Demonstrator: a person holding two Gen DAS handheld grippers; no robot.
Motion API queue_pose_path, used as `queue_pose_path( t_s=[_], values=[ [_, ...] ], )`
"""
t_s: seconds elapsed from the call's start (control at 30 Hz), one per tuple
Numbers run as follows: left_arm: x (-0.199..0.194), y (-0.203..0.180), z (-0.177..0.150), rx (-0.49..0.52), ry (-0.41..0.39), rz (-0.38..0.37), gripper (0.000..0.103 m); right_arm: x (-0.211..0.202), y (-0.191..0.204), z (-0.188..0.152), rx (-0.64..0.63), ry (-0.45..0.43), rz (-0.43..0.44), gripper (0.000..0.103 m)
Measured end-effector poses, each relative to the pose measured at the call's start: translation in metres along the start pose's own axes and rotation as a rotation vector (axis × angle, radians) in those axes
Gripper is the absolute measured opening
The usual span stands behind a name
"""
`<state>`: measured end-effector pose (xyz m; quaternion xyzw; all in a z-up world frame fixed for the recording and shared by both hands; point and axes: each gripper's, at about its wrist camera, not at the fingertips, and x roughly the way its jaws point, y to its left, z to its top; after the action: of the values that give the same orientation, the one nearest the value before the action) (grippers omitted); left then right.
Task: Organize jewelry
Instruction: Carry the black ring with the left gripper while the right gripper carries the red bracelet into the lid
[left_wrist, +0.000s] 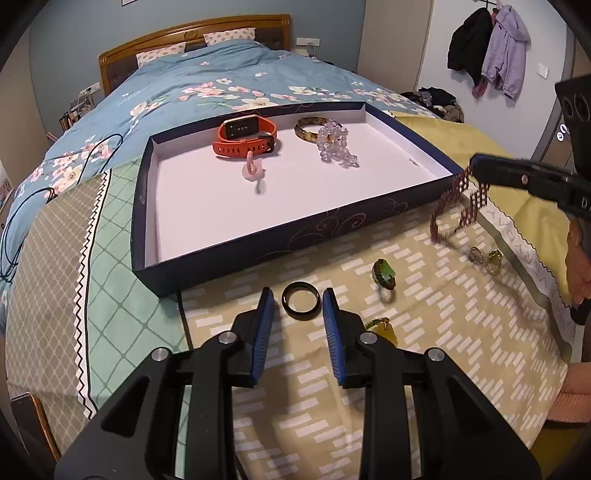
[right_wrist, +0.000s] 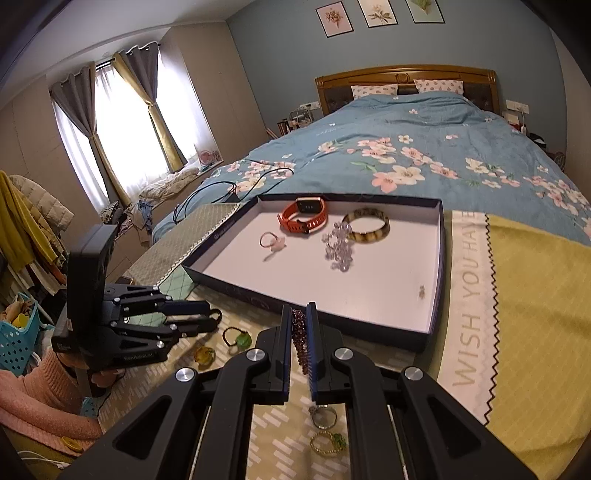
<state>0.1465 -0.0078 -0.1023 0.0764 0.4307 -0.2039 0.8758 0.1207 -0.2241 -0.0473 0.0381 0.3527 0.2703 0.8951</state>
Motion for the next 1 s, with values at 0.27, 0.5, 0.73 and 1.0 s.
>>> queue_pose_path(
  t_s=[0.27,0.5,0.73,1.0],
  values=[
    [-0.002,-0.001,0.0,0.0,-0.009,0.011,0.022,-0.004,0.004,0.015,-0.016,-0.036,-0.006,0.006],
    [-0.019,0.005,0.006,-0.031,-0.063,-0.014,0.022,-0.005,0.006,0.027,-0.028,-0.063,-0.013,0.006],
    [-0.035,0.01,0.024,-0.038,-0.127,-0.019,0.022,0.002,0.003,0.039,-0.023,-0.077,-0.018,0.006],
    [-0.033,0.013,0.041,-0.044,-0.142,-0.026,0.022,0.013,0.001,0.049,-0.011,-0.078,-0.012,0.006]
  ],
)
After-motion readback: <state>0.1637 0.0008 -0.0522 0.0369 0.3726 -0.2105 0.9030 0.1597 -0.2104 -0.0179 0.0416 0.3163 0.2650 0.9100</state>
